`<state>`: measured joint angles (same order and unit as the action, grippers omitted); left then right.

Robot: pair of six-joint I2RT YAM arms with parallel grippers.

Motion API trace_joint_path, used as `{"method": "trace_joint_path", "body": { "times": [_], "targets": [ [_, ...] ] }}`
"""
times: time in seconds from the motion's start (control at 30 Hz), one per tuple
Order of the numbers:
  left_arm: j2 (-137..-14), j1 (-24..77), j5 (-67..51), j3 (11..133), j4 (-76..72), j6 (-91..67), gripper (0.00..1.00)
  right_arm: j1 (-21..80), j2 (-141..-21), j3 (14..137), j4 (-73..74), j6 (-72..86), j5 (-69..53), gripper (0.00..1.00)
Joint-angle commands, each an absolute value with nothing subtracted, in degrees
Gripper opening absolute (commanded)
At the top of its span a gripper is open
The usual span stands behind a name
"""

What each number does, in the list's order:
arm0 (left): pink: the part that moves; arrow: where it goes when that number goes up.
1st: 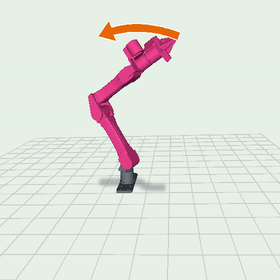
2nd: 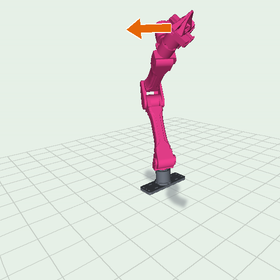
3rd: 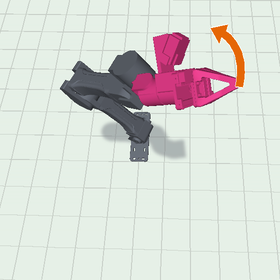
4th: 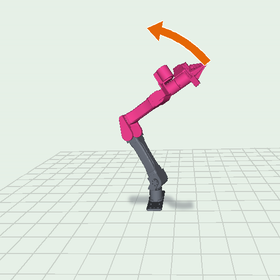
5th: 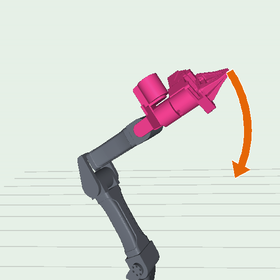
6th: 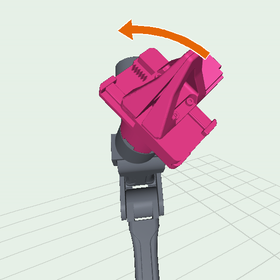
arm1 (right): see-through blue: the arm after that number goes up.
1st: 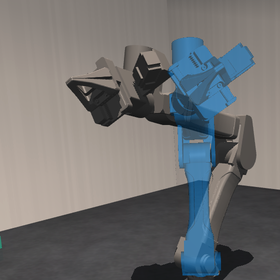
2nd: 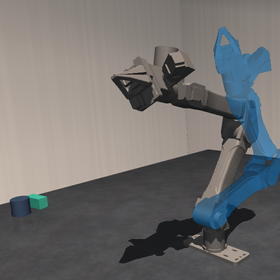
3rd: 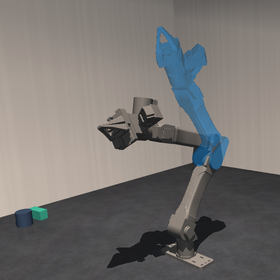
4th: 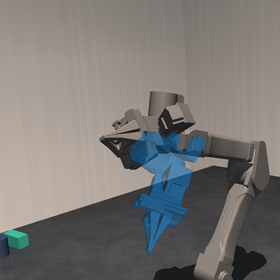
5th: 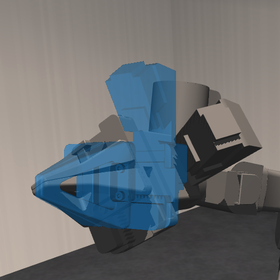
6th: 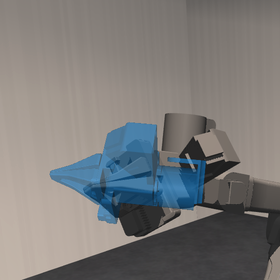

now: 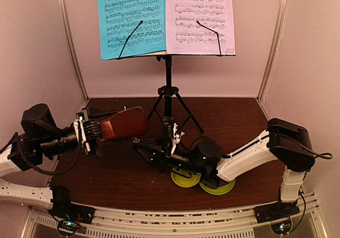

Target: Set up the instrument practice props

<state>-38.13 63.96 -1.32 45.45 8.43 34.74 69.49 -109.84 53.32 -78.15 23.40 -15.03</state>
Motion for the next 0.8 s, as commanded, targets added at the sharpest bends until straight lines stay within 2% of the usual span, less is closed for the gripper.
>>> {"method": "trace_joint_path", "body": {
  "times": [0.0, 0.13, 0.3, 0.77],
  "targets": [
    [-36.96, 63.98, -4.21, 48.3, -0.46, 34.85, 0.08, 69.33, -107.85, 55.13, -82.61, 27.5, -13.6, 0.28],
    [-36.76, 63.98, -4.63, 48.49, -0.35, 35.32, 0.08, 68.57, -108.67, 55.78, -84.67, 32.58, -13.27, 0.2],
    [-35.99, 63.98, -5.26, 48.64, -0.9, 35.68, 0.08, 67.18, -109.94, 55.96, -89.05, 38.8, -13.71, 0.0],
    [-37.02, 63.98, -7.09, 50.97, -1.76, 40.95, 0.08, 65.97, -110.1, 60.02, -91.08, 52.47, -17.34, 0.0]
  ]
}}
